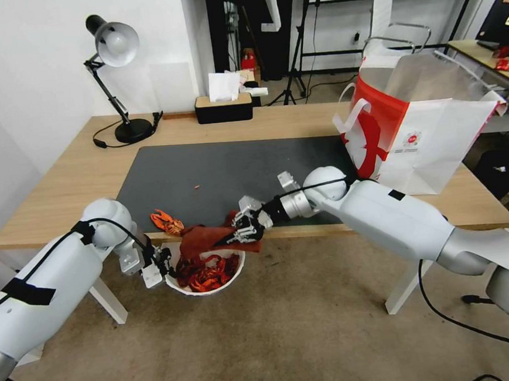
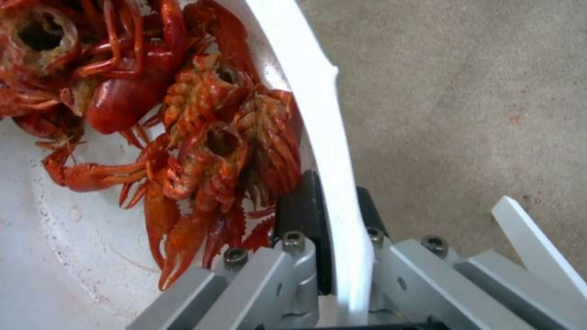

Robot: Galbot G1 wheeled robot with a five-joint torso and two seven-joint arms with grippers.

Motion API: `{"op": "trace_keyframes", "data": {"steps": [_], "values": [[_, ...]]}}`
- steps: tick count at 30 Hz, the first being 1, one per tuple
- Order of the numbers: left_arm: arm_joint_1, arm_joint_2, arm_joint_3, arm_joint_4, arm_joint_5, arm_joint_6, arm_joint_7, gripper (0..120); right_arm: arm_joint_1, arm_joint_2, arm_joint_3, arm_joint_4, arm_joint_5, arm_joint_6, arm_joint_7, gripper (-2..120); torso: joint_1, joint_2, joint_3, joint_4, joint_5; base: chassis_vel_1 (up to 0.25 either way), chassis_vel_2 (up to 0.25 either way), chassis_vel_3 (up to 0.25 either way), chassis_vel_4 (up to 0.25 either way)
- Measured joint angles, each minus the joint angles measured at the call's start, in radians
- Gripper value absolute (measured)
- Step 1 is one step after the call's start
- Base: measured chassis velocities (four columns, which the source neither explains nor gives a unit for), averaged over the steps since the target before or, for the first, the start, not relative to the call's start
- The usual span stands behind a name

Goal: Sweep shrimp from table into container with towel, then put container into takeout bag.

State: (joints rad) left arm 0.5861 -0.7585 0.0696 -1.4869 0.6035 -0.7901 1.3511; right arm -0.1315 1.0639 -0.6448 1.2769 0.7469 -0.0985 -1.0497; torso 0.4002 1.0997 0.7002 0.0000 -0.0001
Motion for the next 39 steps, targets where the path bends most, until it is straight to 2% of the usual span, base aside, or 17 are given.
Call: {"op": "trace_keyframes", "data": {"steps": [6, 8, 9, 10, 12, 15, 16, 19, 22, 25, 29, 32, 39], "values": [[0.022, 0.010, -0.022, -0.010, 0.001, -0.003, 0.000, 0, 0.034, 0.024, 0.045, -0.020, 0.077, -0.006, 0.045, 9, 0.000, 0.000, 0.000, -0.0002, 0.0000, 0.000, 0.000, 0.000, 0.000], [0.040, 0.017, -0.046, -0.017, 0.001, -0.006, 0.000, 0, 0.070, 0.051, 0.058, -0.063, 0.119, -0.001, 0.116, 9, 0.000, 0.000, 0.000, 0.0000, 0.0000, 0.000, 0.000, 0.000, 0.000], [0.052, 0.023, -0.059, -0.019, 0.002, -0.008, 0.000, 0, 0.096, 0.073, 0.062, -0.103, 0.132, 0.004, 0.182, 9, 0.000, 0.000, 0.000, 0.0002, 0.0000, 0.000, 0.000, 0.000, 0.000], [0.052, 0.023, -0.059, -0.019, 0.002, -0.008, 0.000, 0, 0.096, 0.073, 0.062, -0.103, 0.132, 0.004, 0.182, 9, 0.000, 0.000, 0.000, 0.0002, 0.0000, 0.000, 0.000, 0.000, 0.000], [0.066, 0.037, -0.072, -0.019, 0.001, -0.008, -0.006, 0, 0.128, 0.107, 0.061, -0.170, 0.120, 0.010, 0.273, 9, 0.000, 0.000, 0.000, 0.0003, -0.0001, 0.000, 0.000, 0.000, 0.000], [0.083, 0.047, -0.094, -0.019, 0.001, -0.009, -0.012, 0, 0.142, 0.141, 0.059, -0.237, 0.074, 0.012, 0.330, 9, 0.000, 0.000, 0.000, 0.0002, -0.0001, 0.000, 0.000, 0.000, 0.000], [0.094, 0.052, -0.116, -0.019, 0.001, -0.016, -0.012, 0, 0.145, 0.173, 0.059, -0.290, 0.030, 0.013, 0.364, 9, 0.000, 0.000, 0.000, 0.0001, 0.0000, 0.000, 0.000, 0.000, 0.000], [0.102, 0.059, -0.128, -0.019, 0.000, -0.019, -0.013, 0, 0.143, 0.215, 0.056, -0.356, -0.010, 0.011, 0.392, 9, 0.000, 0.000, 0.000, 0.0002, -0.0001, 0.000, 0.000, 0.000, 0.000], [0.104, 0.061, -0.130, -0.019, -0.001, -0.019, -0.013, 0, 0.142, 0.232, 0.051, -0.384, -0.025, 0.010, 0.399, 9, 0.000, 0.000, 0.000, 0.0002, -0.0001, 0.000, 0.000, 0.000, 0.000], [0.106, 0.070, -0.136, -0.025, -0.006, -0.019, -0.014, 0, 0.138, 0.299, 0.039, -0.506, -0.062, 0.010, 0.412, 9, 0.000, 0.000, 0.000, -0.0001, -0.0001, 0.000, 0.000, 0.000, 0.000], [0.112, 0.075, -0.143, -0.027, -0.011, -0.017, -0.014, 0, 0.130, 0.353, 0.043, -0.592, -0.066, 0.011, 0.417, 9, 0.000, 0.000, 0.000, -0.0001, -0.0003, 0.000, 0.000, 0.000, 0.000], [0.114, 0.081, -0.147, -0.029, -0.015, -0.016, -0.014, 0, 0.119, 0.386, 0.052, -0.632, -0.065, 0.014, 0.413, 9, 0.000, 0.000, 0.000, 0.0001, -0.0001, 0.000, 0.000, 0.000, 0.000], [0.115, 0.084, -0.148, -0.029, -0.019, -0.015, -0.016, 0, 0.104, 0.415, 0.024, -0.626, -0.060, 0.020, 0.363, 9, -0.001, 0.001, -0.001, -0.0007, 0.0002, 0.000, 0.000, 0.000, 0.000]]}}
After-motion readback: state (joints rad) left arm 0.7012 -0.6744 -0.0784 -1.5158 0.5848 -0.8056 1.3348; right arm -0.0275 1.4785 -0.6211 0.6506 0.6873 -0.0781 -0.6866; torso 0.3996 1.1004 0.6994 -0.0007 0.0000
